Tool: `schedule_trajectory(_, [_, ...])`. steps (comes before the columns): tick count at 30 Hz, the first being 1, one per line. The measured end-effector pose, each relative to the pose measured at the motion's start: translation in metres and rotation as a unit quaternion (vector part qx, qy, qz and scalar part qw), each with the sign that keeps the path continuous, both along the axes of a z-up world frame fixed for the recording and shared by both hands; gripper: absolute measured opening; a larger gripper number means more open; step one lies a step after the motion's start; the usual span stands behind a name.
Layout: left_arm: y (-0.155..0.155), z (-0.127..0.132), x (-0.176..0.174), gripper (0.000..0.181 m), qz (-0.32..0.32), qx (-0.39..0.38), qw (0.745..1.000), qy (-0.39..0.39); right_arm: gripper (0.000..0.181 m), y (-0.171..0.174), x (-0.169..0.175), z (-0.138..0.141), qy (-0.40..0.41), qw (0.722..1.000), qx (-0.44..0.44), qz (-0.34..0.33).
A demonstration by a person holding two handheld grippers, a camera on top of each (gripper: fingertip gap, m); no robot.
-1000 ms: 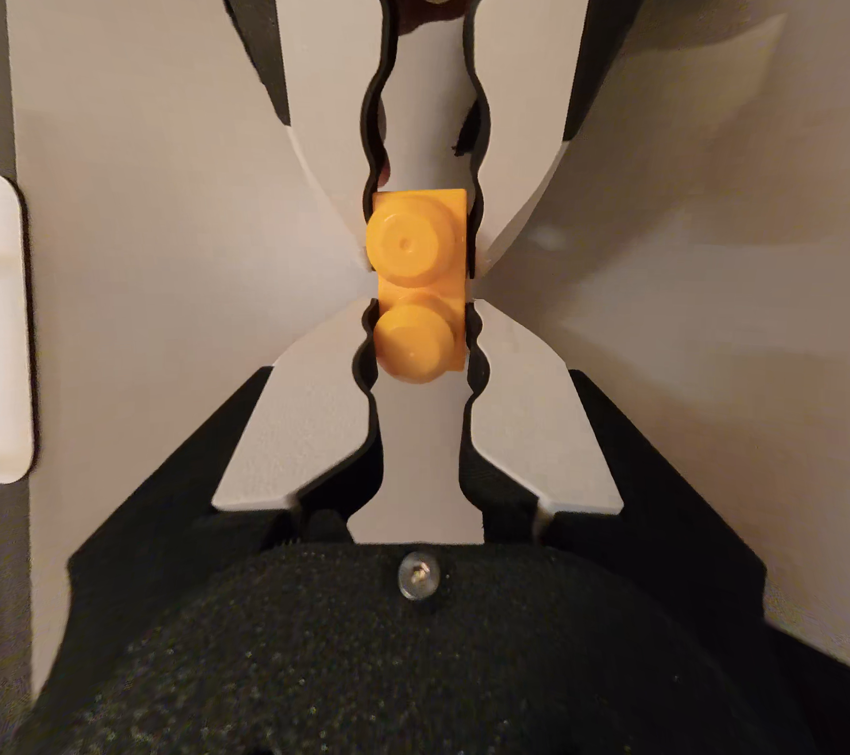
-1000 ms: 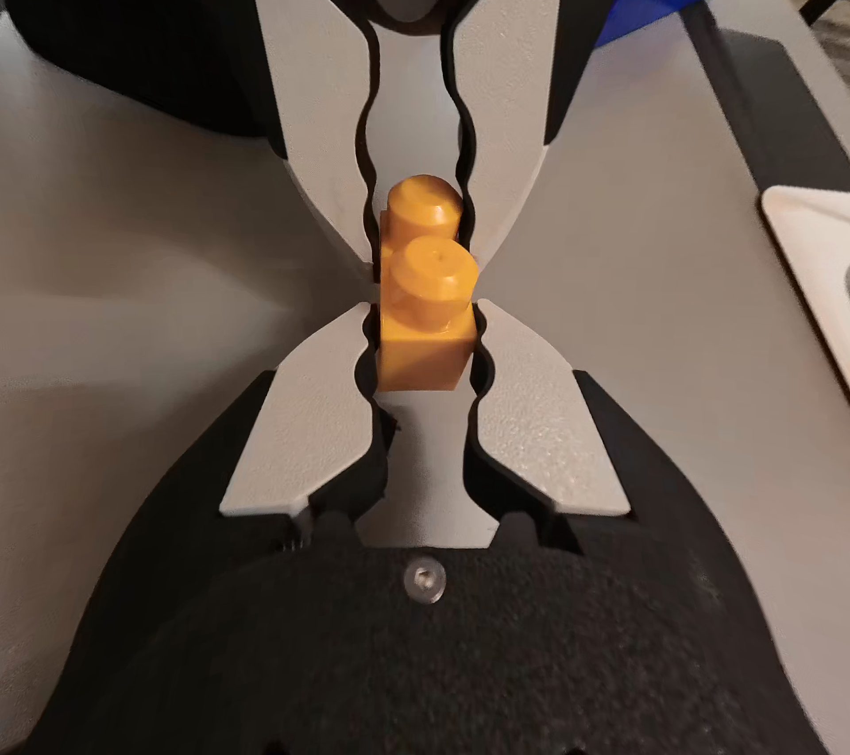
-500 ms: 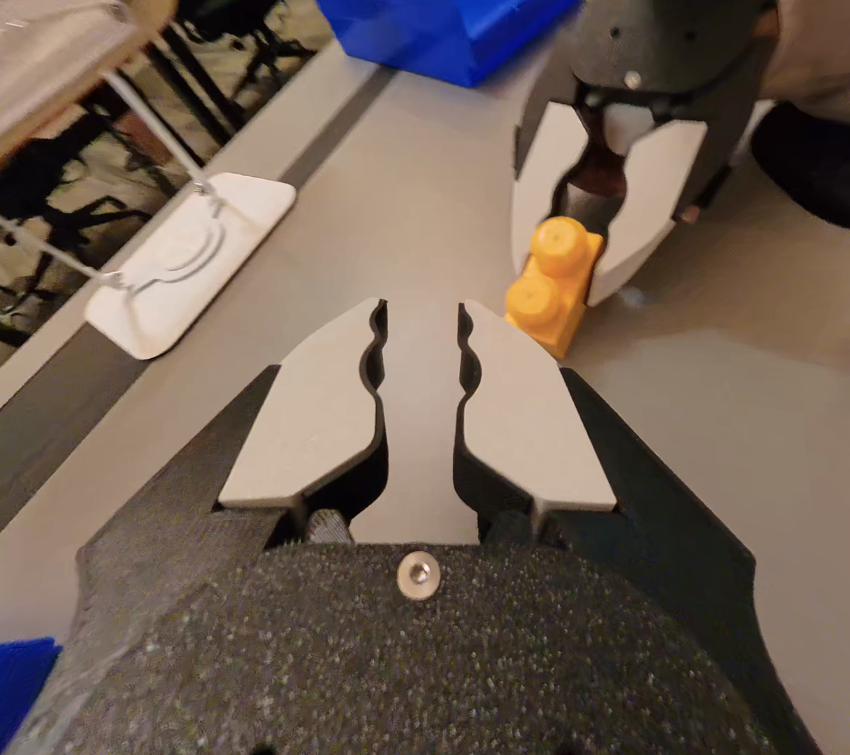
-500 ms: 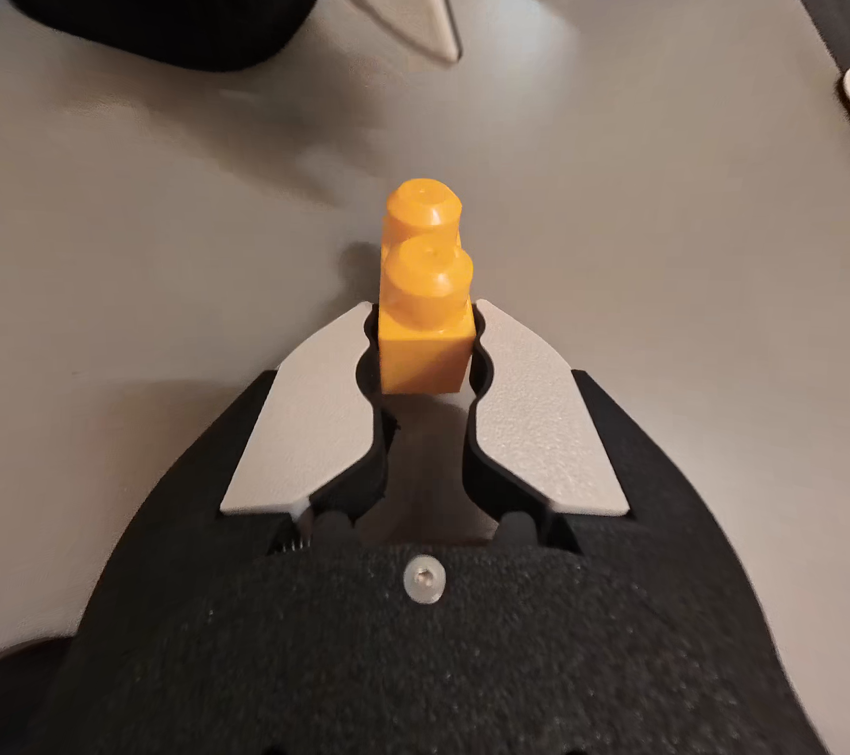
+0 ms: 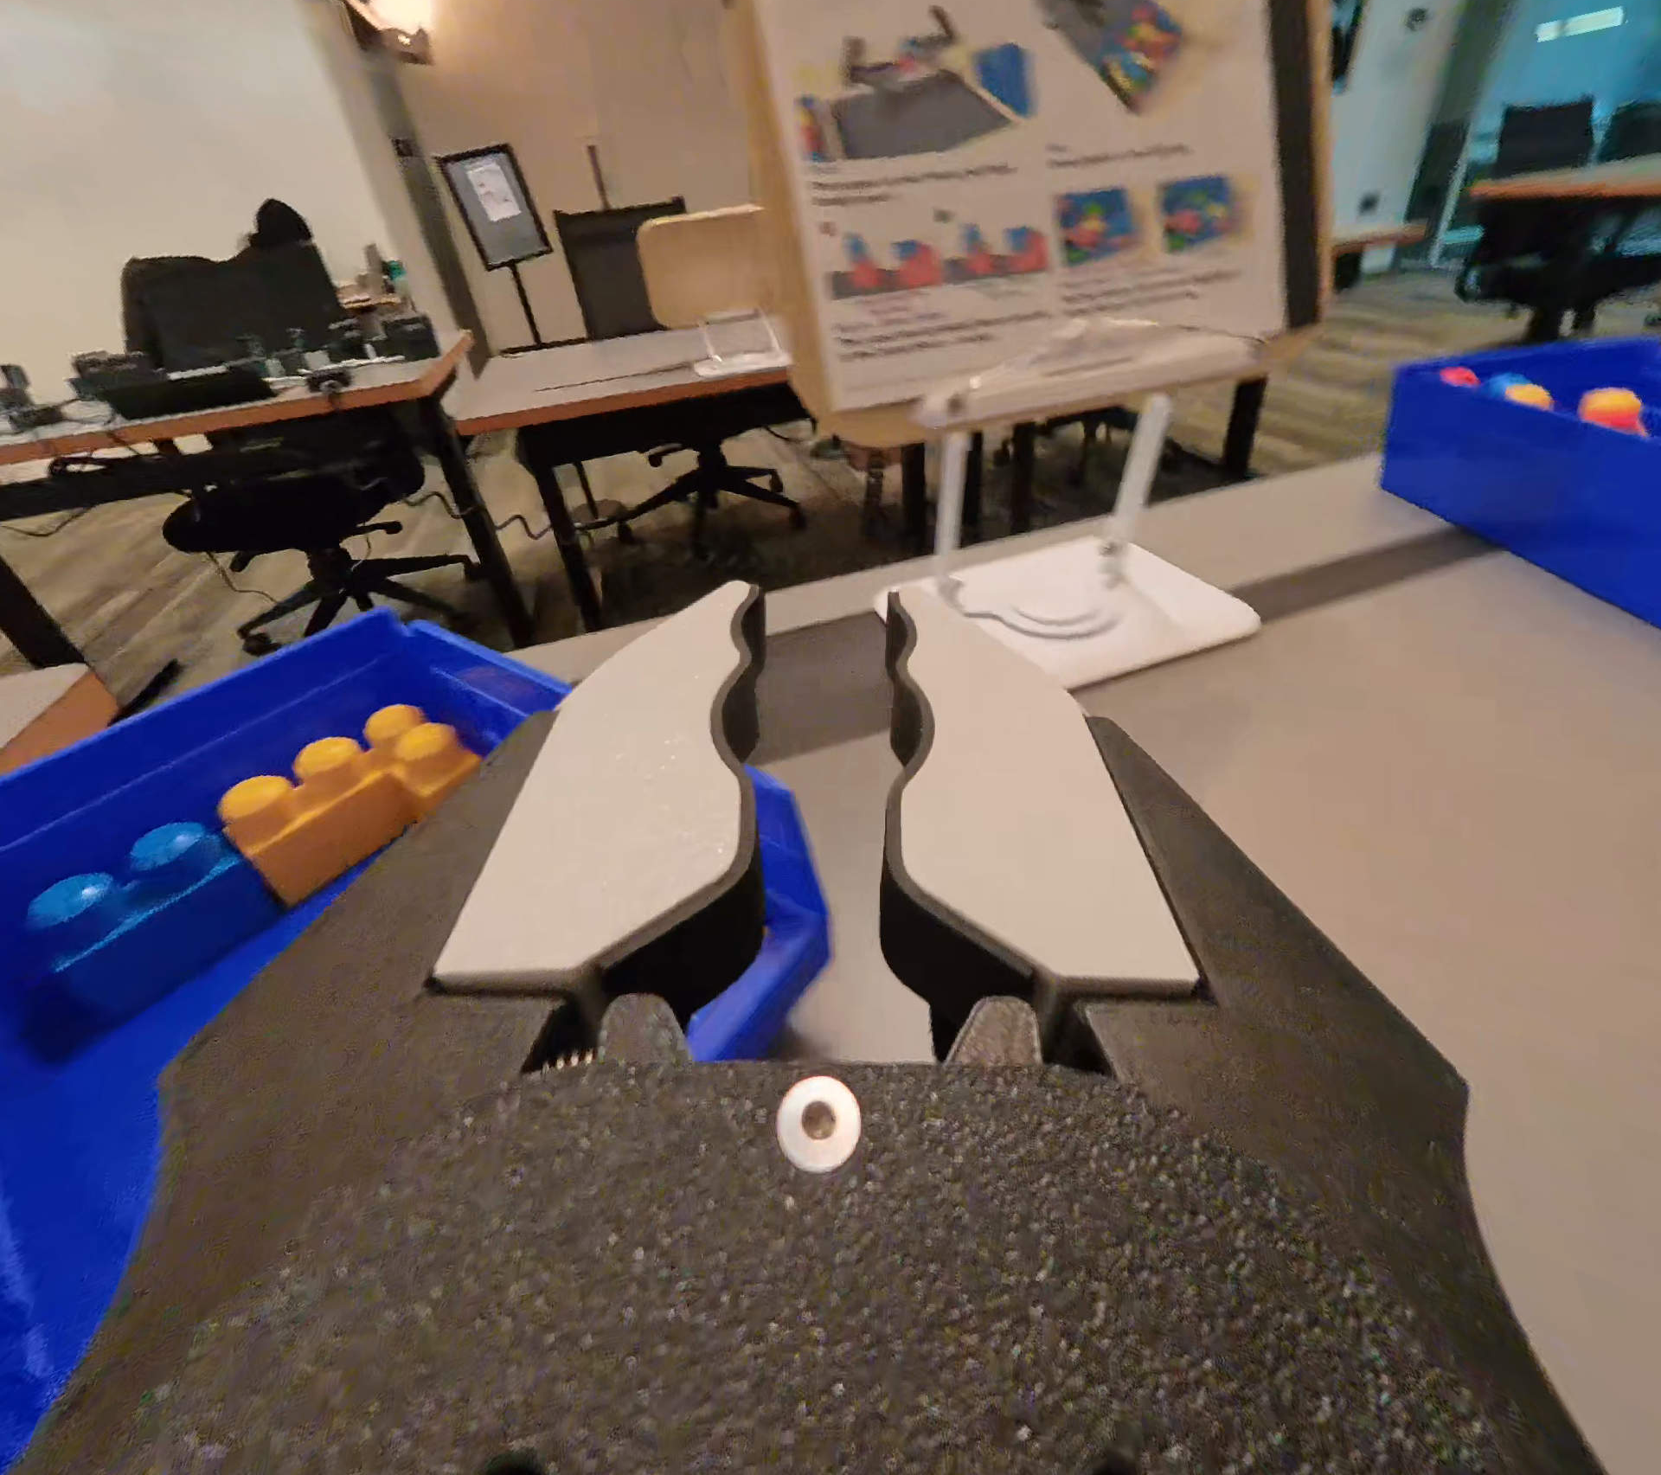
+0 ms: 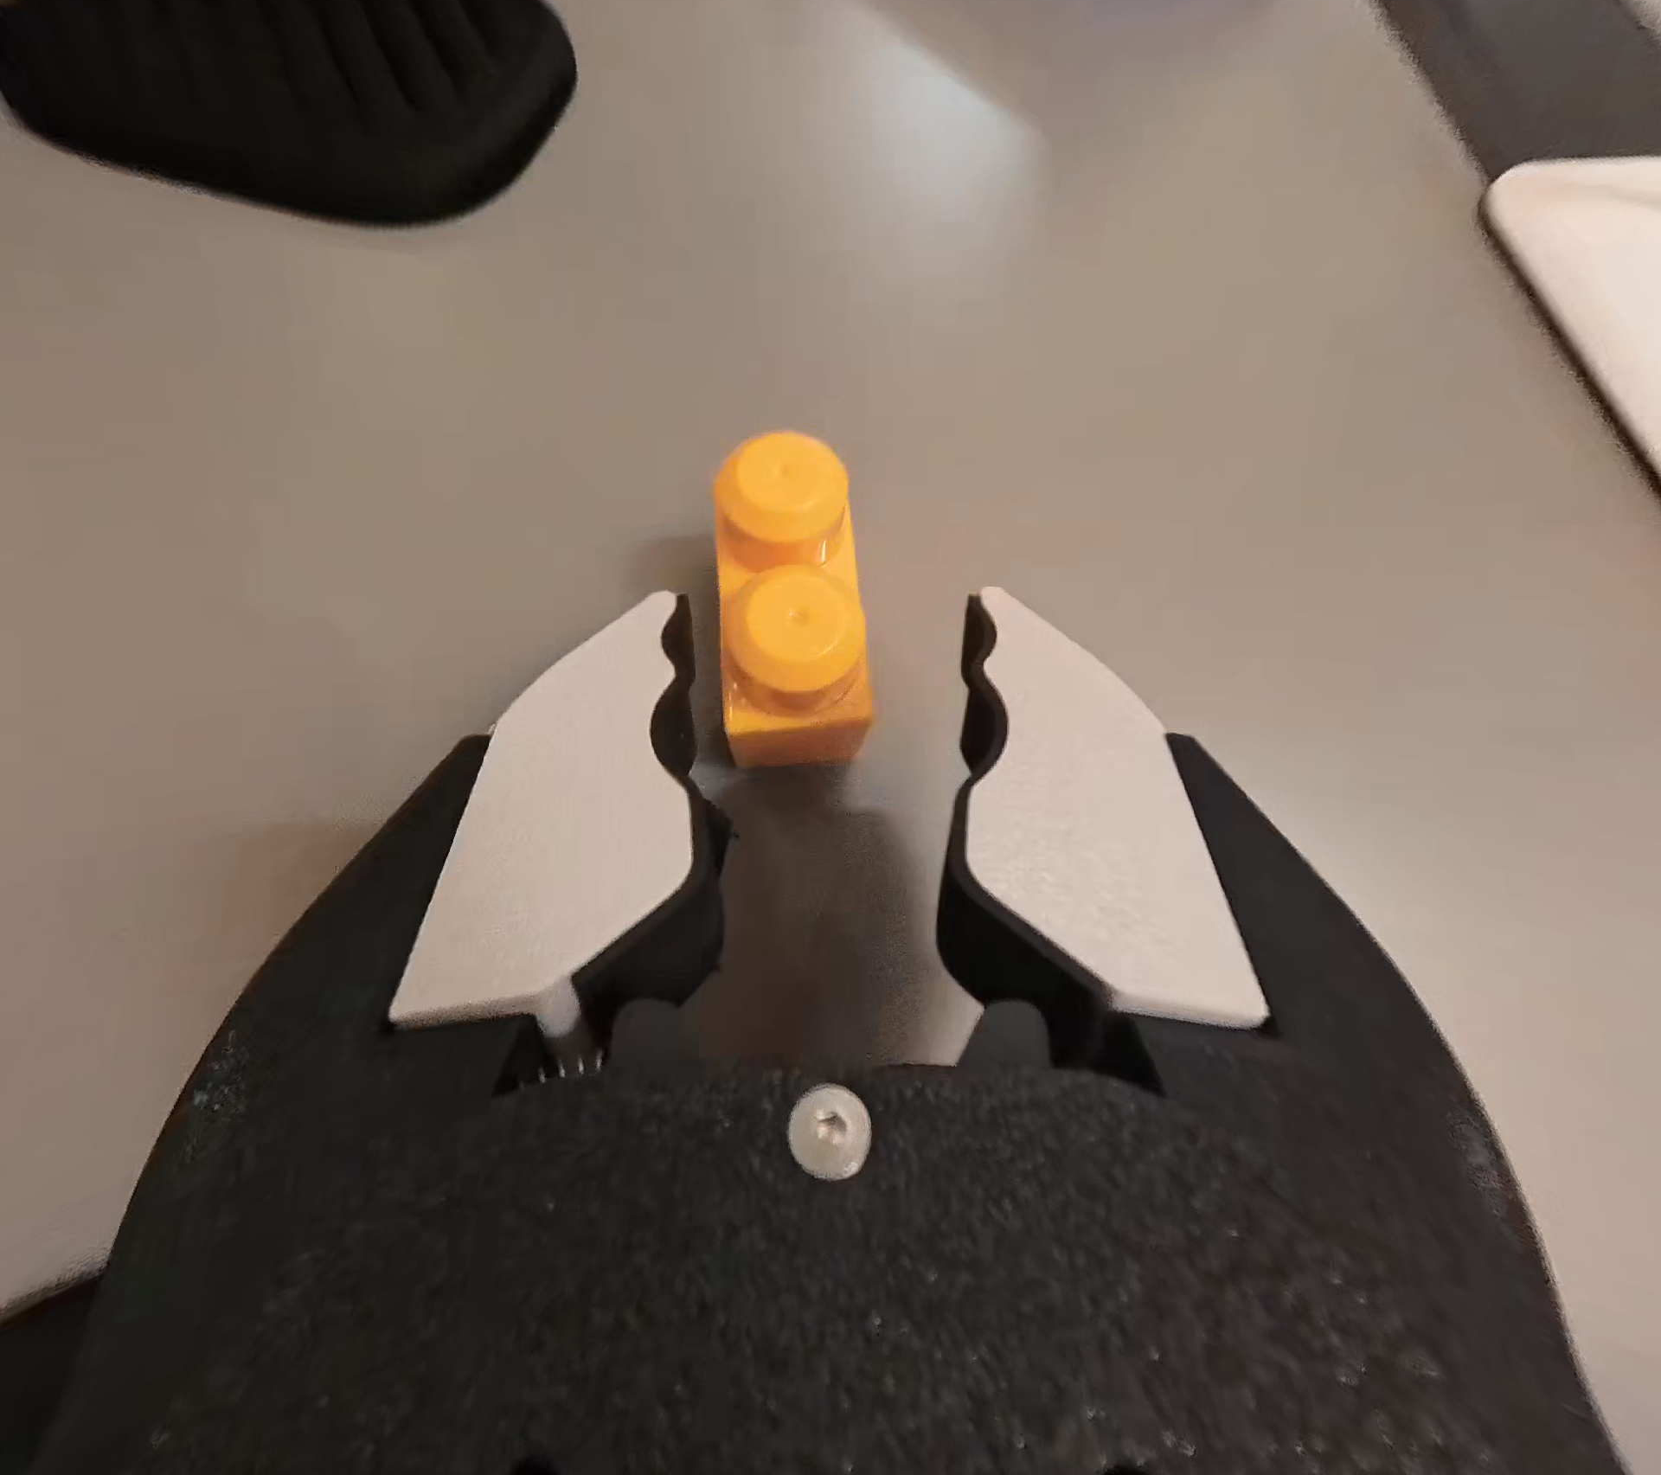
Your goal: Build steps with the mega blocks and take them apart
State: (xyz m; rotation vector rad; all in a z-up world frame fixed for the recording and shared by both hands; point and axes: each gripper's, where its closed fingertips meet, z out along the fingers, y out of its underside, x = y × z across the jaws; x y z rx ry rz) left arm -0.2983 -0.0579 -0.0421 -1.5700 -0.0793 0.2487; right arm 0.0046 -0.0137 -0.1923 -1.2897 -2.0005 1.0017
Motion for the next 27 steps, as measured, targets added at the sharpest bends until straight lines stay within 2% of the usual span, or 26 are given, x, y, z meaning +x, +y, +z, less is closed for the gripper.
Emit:
schedule_trajectory(1, [-0.002, 0.003, -0.018, 0.027, 0.008, 0.016, 1.000, -0.009, 0.057, 0.002, -0.001, 0.009, 0.020, 1.000, -0.003, -0.007])
schedule_trajectory(3, [-0.003, 0.004, -0.054, 0.028, 0.031, 0.039, 0.999, -0.009, 0.054, 0.009, -0.004, 0.029, 0.069, 0.997, -0.016, -0.031])
schedule_trajectory(5, [0.000, -0.005, -0.084, 0.030, 0.045, 0.028, 0.998, -0.022, 0.051, 0.018, -0.007, 0.048, 0.118, 0.990, -0.035, -0.061])
schedule_trajectory(9, [0.012, -0.038, -0.127, 0.033, 0.052, -0.050, 0.997, -0.028, 0.038, 0.049, -0.006, 0.075, 0.199, 0.968, -0.041, -0.144])
schedule_trajectory(12, [0.015, -0.066, -0.145, 0.033, 0.043, -0.124, 0.991, -0.028, 0.033, 0.067, -0.002, 0.084, 0.231, 0.954, -0.037, -0.188])
schedule_trajectory(18, [0.018, -0.113, -0.153, 0.037, 0.018, -0.256, 0.966, -0.024, 0.023, 0.093, 0.005, 0.094, 0.267, 0.926, -0.022, -0.264])
schedule_trajectory(21, [0.017, -0.123, -0.152, 0.035, 0.016, -0.292, 0.956, -0.033, 0.021, 0.100, 0.007, 0.095, 0.270, 0.917, -0.016, -0.292])
schedule_trajectory(27, [0.007, -0.136, -0.147, 0.038, 0.014, -0.378, 0.922, -0.085, 0.021, 0.101, 0.006, 0.087, 0.256, 0.920, -0.020, -0.295])
